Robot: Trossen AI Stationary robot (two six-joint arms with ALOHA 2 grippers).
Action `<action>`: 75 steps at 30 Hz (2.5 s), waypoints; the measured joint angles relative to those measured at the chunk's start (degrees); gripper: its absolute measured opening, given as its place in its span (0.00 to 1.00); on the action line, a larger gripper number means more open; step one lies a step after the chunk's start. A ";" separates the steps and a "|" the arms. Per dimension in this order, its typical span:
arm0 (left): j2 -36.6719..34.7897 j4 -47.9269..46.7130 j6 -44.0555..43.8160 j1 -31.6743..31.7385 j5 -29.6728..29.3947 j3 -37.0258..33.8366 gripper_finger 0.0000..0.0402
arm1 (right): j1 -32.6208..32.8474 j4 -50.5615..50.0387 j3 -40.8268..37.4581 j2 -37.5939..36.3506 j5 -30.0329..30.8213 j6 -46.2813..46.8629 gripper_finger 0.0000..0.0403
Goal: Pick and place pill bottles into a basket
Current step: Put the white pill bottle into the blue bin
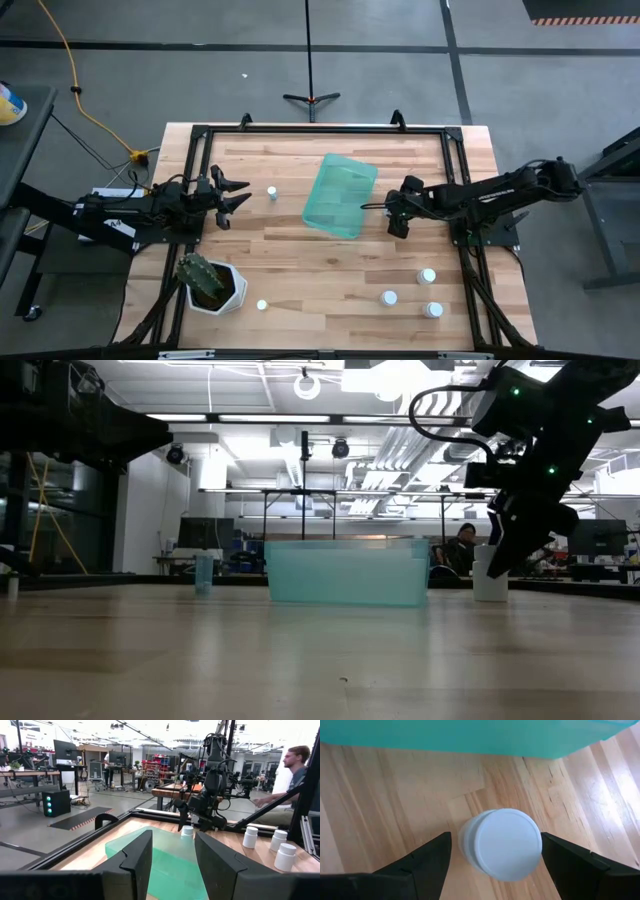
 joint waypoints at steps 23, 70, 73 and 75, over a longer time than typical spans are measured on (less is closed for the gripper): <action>0.02 -0.32 -0.02 0.01 0.00 0.00 0.46 | 0.00 0.02 0.00 -0.02 1.49 -0.13 0.59; 0.01 0.20 0.18 0.01 -0.02 0.00 0.46 | -7.34 0.00 18.96 -0.28 -3.73 -21.85 0.44; 0.00 0.18 0.18 0.02 -0.04 0.00 0.46 | -11.50 2.79 18.93 -0.24 -8.54 -24.39 0.45; 0.00 0.18 0.17 0.00 -0.02 0.00 0.46 | -14.18 4.12 18.93 -0.24 -10.99 -25.36 0.45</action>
